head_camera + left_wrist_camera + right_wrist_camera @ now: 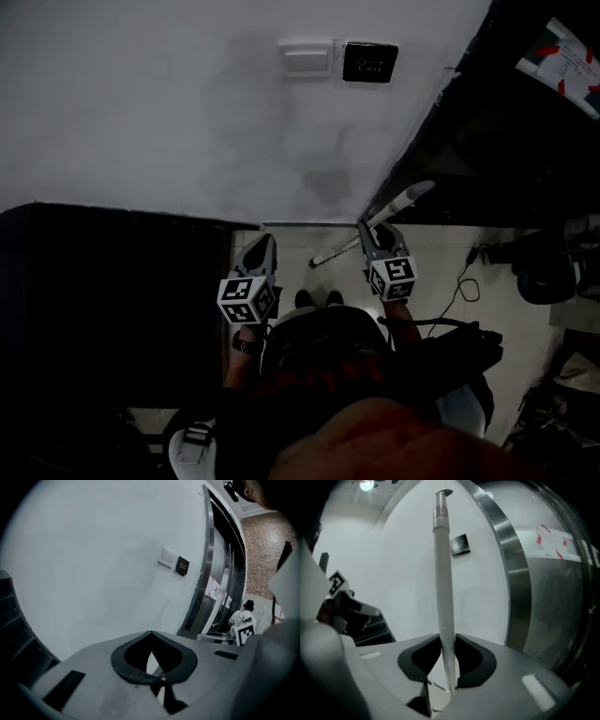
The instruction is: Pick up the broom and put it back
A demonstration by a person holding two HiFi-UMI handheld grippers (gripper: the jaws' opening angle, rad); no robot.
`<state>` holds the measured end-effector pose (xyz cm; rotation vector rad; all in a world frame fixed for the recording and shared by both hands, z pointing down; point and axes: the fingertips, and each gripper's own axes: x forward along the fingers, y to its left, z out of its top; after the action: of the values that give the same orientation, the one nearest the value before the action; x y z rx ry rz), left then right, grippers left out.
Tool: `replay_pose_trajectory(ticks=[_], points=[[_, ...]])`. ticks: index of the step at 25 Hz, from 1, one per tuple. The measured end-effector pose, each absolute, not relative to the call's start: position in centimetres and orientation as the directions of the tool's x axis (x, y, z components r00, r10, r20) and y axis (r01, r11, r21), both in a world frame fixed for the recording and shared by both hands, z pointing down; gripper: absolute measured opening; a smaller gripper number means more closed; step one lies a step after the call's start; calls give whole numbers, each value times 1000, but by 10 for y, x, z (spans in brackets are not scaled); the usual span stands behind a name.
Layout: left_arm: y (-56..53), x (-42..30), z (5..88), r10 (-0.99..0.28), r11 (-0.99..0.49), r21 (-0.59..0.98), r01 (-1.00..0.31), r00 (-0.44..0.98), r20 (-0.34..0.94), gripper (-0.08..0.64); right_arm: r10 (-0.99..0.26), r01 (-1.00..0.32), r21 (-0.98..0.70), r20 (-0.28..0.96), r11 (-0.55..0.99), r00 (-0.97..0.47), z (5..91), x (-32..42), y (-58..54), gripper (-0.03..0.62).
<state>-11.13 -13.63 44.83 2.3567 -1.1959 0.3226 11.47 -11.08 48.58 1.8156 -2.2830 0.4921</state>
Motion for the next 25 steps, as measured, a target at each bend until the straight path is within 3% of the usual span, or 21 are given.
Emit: replay_pose_trajectory(ticks=[10,18,25], points=[[-155,-82,420,-662,-627,295,-721,692,287,5,-956,-964,-152,163,218,-242,399,105,-94,91],[-154,-84,418,-685,-630,210,-747,663,302,2,-947,-962,-147,195,230,-256,402,98,-85,91],[-138,-76,423,-637,-688,176,-704,702,320,2,-906,-957,-150,316,247,-283,449,92,-81,92]])
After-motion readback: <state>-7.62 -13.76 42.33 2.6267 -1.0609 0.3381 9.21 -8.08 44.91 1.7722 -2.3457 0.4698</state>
